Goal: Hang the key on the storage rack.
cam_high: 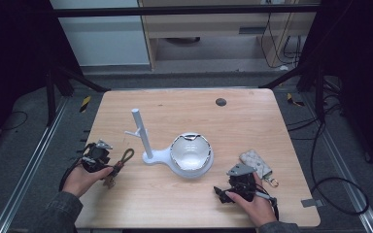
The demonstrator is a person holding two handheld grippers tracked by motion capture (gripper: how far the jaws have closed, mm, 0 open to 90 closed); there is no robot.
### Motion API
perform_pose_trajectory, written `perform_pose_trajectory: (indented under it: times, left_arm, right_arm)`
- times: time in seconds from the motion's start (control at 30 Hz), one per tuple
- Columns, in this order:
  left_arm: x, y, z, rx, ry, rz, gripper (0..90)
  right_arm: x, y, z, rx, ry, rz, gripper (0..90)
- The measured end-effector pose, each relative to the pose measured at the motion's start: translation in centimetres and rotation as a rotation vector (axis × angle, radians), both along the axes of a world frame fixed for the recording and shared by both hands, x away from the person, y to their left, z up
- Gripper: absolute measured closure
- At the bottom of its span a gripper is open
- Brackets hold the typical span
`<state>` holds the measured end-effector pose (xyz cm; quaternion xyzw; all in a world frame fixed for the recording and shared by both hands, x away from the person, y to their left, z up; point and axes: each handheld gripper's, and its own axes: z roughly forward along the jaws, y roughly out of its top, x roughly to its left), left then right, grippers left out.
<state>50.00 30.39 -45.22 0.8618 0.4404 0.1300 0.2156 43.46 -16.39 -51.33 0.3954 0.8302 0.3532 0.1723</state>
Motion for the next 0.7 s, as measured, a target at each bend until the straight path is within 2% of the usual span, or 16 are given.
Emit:
perform_pose_trajectory:
  times: [0.03, 0.07, 0.23, 0.43, 0.7]
  left_arm:
    - [0.0, 0.0, 0.0, 0.0, 0.0, 0.0, 38.5]
    - [0.4, -0.3, -0.1, 0.015, 0.022, -0.017, 39.9]
    - [1.1, -0.5, -0.4, 0.025, 0.035, -0.009, 43.7]
    - [1.8, -0.8, -0.8, 0.067, 0.071, -0.021, 48.1]
    - [2.2, -1.1, -1.2, 0.081, 0.1, -0.03, 56.0]
  right_arm:
    - [0.0, 0.0, 0.0, 0.0, 0.0, 0.0, 0.4]
    - [0.0, 0.0, 0.0, 0.0, 0.0, 0.0, 0.4]
    - [0.0, 0.0, 0.0, -0.001, 0.001, -0.001, 0.4]
    - [-0.1, 0.0, 0.0, 0.0, 0.003, -0.002, 0.4]
    - [-0.1, 0.0, 0.0, -0.005, 0.0, 0.003, 0.4]
